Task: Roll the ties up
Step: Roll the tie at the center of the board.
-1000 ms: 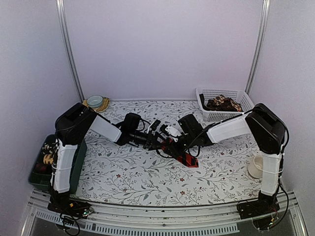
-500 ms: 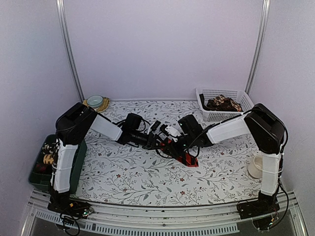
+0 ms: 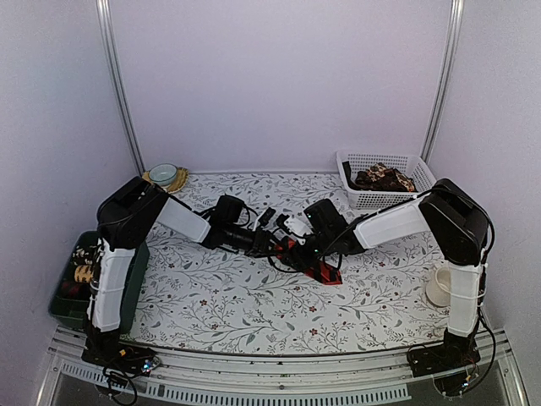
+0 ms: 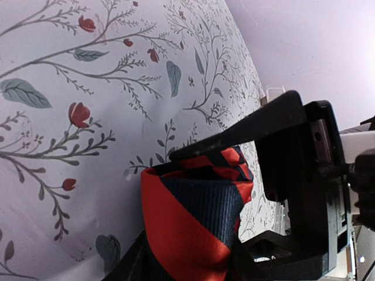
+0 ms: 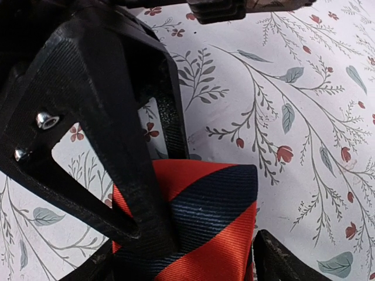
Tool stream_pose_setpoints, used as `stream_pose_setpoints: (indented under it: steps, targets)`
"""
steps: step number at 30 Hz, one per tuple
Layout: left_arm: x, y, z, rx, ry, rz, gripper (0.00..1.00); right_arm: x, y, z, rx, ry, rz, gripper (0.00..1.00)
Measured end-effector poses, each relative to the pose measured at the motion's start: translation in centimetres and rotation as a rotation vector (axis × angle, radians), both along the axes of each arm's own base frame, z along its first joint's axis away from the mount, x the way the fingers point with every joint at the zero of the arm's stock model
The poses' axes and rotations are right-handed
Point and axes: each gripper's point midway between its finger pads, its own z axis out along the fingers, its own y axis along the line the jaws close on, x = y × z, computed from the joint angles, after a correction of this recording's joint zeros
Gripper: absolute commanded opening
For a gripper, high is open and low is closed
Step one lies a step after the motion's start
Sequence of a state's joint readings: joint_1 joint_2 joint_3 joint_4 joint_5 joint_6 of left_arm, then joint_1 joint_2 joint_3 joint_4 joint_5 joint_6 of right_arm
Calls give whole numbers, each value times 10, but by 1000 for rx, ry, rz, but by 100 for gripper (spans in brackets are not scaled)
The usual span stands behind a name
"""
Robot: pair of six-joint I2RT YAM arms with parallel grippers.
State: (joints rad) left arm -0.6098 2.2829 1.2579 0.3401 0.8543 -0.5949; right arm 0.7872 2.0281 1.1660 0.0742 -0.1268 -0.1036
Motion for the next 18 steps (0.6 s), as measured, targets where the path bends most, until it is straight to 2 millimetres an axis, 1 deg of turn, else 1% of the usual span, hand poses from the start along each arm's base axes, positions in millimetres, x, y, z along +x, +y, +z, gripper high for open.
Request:
stream_pose_setpoints:
  steps: [3,6,8,10,12,14,16,18]
  targets:
    - [1,0,0,-1,4,3,31,-1,-5,-4,-25,18,-15,89]
    - [1,1,-1,2,9,10,30,-6,-7,-7,-32,53,-18,94]
    - [3,2,-1,6,10,17,29,-11,-6,-4,-21,86,-15,95]
    - [5,4,-1,17,10,28,28,-21,-9,1,-14,138,-10,95]
    - [5,5,0,38,8,37,27,-30,-12,11,8,183,-8,95]
    - [8,6,3,69,-5,50,27,-37,-18,26,47,223,-13,94]
    - [13,8,5,109,-22,71,27,-41,-32,43,100,265,-43,94]
    - [21,11,6,157,-47,99,27,-39,-48,57,163,303,-94,93]
